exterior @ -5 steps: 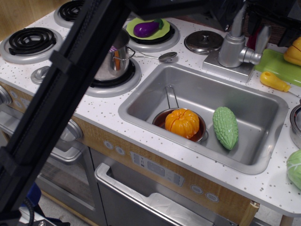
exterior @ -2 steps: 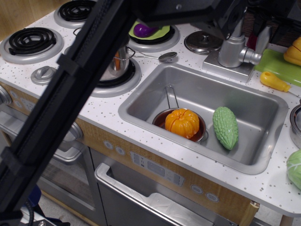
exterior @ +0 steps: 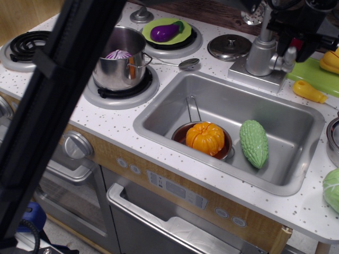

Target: Turn lever vertical to front

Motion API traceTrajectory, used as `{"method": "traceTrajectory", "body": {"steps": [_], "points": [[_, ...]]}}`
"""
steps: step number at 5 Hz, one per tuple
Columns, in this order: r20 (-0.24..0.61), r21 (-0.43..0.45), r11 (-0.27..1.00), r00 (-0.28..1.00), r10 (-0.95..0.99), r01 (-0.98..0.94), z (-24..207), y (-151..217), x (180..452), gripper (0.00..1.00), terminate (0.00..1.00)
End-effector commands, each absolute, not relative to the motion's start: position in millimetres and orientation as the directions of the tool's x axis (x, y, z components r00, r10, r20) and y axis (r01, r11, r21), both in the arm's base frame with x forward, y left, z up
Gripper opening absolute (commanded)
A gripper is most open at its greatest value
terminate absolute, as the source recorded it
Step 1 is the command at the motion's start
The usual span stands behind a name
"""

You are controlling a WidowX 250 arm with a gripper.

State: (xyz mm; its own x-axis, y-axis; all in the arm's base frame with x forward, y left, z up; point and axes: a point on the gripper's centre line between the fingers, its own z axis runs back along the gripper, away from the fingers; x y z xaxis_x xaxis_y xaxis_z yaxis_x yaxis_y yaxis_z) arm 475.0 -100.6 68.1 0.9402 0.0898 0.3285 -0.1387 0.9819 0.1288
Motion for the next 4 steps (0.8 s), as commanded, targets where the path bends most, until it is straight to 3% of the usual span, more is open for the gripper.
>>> {"method": "traceTrajectory", "body": {"steps": [1,4], "points": [[0.383,0.051,0.987,0.915,0.122,-0.153,100.6,-107.3,463.5,0.0,0.0],[0.298,-0.044,0.989,0.943,0.148,-0.142,70.9,-103.2,475.6,0.0,0.0]]}}
